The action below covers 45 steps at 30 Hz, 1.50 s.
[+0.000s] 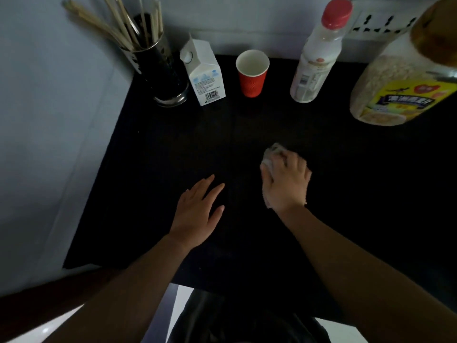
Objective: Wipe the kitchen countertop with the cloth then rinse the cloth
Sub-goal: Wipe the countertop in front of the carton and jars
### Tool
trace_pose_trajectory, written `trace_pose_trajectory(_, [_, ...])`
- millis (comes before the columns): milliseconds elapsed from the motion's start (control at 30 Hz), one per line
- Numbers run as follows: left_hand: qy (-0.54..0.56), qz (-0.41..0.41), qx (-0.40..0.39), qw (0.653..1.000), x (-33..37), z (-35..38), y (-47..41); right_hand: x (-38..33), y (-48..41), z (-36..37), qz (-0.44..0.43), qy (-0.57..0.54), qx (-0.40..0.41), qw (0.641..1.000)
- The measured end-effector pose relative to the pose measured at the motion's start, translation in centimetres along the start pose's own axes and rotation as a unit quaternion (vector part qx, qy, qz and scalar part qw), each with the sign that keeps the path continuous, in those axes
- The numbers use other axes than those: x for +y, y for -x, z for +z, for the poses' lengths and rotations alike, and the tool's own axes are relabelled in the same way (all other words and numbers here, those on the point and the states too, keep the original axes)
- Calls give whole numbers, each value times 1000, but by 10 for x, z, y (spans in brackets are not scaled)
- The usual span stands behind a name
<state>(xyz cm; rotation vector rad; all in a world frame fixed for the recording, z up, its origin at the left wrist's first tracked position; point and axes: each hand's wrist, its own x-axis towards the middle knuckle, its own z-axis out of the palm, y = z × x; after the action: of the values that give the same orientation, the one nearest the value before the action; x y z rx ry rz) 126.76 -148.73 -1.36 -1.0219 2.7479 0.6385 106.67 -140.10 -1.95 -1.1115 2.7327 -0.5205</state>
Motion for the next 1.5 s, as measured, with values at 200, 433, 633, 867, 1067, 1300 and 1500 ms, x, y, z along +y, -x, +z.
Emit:
trace_pose_trajectory(200, [-2, -54, 24, 998, 20, 9, 4, 67, 36, -18, -161, -24, -42, 986])
trace_pose_trajectory(433, [-9, -84, 49, 995, 30, 12, 5, 54, -36, -19, -18, -6, -8, 1000])
trace_pose_trajectory(633, [-6, -111, 83, 990, 23, 12, 9, -1, 9, 5, -295, -20, -158, 942])
trace_pose_trajectory(867, [-40, -127, 78, 988, -2, 3, 22, -10, -41, 15, -188, -13, -64, 980])
trace_pose_trajectory(1067, [-29, -211, 92, 973, -25, -6, 37, -69, -43, 37, -239, -26, -94, 966])
trace_pose_trajectory(1300, [-23, -205, 84, 975, -31, 0, 80, -26, 29, 16, -385, -48, -147, 910])
trace_pose_trajectory(1500, [-38, -151, 37, 987, -47, 0, 100, -5, -6, 8, -175, -20, -69, 982])
